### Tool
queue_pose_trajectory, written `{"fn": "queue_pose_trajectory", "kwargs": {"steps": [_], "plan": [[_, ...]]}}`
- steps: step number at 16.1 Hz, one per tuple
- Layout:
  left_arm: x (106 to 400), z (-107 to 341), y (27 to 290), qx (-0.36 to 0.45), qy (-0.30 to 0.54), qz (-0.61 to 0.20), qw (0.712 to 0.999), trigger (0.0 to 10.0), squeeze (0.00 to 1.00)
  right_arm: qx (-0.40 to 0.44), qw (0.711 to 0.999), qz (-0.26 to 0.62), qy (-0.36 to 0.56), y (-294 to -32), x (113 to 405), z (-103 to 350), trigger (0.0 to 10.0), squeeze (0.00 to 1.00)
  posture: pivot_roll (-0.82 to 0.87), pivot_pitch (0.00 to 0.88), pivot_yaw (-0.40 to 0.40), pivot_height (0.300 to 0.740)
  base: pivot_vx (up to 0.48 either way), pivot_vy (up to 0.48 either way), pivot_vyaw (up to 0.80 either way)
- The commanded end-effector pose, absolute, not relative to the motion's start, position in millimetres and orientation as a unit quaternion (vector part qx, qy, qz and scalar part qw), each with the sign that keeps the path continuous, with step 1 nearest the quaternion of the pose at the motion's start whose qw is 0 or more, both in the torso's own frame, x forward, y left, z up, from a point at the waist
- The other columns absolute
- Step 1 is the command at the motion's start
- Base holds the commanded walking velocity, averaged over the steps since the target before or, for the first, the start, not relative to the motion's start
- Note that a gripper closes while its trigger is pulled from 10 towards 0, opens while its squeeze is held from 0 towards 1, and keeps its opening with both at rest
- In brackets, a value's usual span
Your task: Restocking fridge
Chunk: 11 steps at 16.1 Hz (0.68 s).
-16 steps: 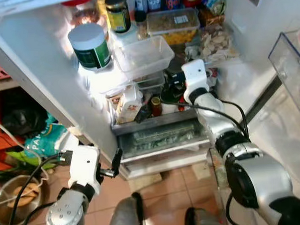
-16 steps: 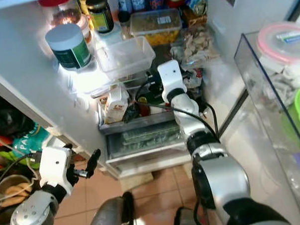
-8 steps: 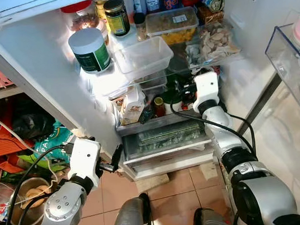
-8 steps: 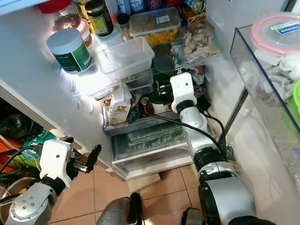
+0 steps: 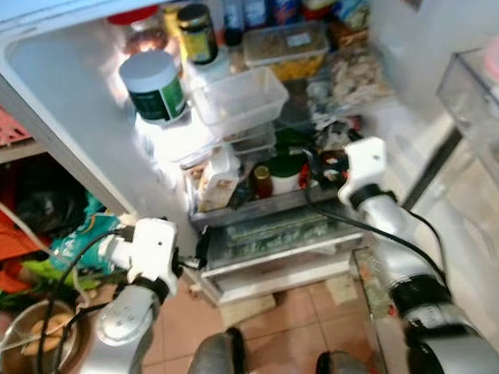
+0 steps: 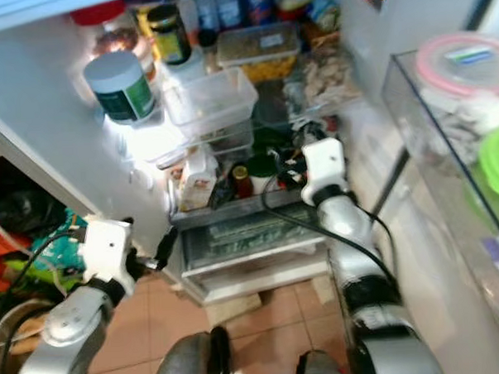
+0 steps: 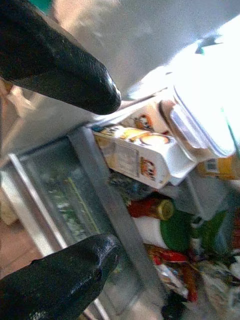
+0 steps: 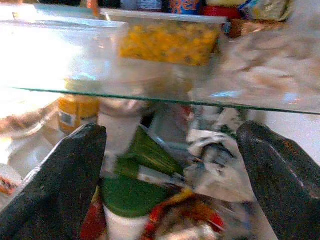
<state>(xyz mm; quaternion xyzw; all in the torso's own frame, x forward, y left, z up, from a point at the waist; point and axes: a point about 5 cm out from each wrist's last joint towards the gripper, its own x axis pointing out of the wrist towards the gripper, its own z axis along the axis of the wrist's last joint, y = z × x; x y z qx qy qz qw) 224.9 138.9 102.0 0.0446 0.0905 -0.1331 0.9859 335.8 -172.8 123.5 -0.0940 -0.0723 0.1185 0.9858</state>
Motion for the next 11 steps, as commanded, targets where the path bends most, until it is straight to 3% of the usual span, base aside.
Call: {"fn": "queue_pose_trajectory", "kwargs": {"steps": [1,7,11], "plan": [[228,97,138,0.050,0.091,-0.124,0.987,10.0,0.00,-0.089,0.983,0.140,-0.074,-171,333,127,10.0,0.00,0.13,0.047,0.076,0.740,0.000,0.000,0.00],[252,91,118,0.039,0.058,-0.131,0.989,10.0,0.00,-0.105,0.972,0.209,-0.019,-154,300,108,10.0,0.00,0.03,0.000,0.055,0.740,0.000,0.000,0.00],[257,88,120,0.030,0.050,-0.105,0.993,10.0,0.00,-0.073,0.990,0.119,-0.020,-157,285,106,10.0,0.00,0.01,0.000,0.045,0.740,0.000,0.000,0.00]]}}
